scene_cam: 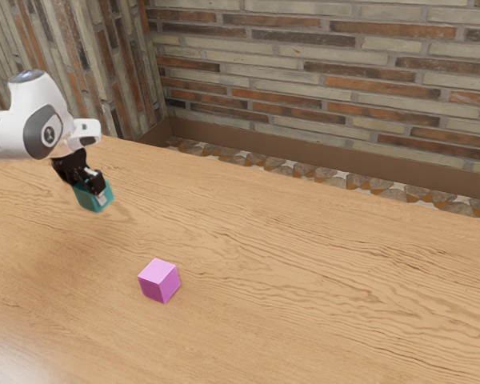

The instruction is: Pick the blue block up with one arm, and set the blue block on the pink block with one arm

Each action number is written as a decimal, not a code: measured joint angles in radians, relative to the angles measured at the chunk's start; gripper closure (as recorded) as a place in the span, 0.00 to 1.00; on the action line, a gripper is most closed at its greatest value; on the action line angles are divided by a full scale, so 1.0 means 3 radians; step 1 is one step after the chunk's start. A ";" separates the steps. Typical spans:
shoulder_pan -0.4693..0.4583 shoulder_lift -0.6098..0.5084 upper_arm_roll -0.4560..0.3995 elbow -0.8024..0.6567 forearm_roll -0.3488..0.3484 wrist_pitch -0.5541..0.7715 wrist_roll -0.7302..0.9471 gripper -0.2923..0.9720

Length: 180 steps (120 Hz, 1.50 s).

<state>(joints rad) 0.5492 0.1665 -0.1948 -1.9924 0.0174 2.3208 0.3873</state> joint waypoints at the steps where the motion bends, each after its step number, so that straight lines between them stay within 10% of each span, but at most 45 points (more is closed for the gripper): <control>1: -0.0017 -0.0052 -0.0008 -0.0046 0.0001 0.0000 -0.0022 0.51; 38: -0.0612 -0.0898 -0.0056 -0.0910 0.0015 -0.0001 -0.0907 0.51; 106: -0.0784 -0.0382 -0.0267 -0.0871 0.0121 0.0077 -0.2095 0.51; 132: -0.0795 -0.0405 -0.0411 -0.0894 0.0454 0.0119 -0.2280 0.50; 180: -0.0911 -0.0601 -0.0452 -0.1166 0.0341 0.0223 -0.2501 0.44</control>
<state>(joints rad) 0.2758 -0.0138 -0.3304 -2.3424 0.1197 2.3877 -0.3630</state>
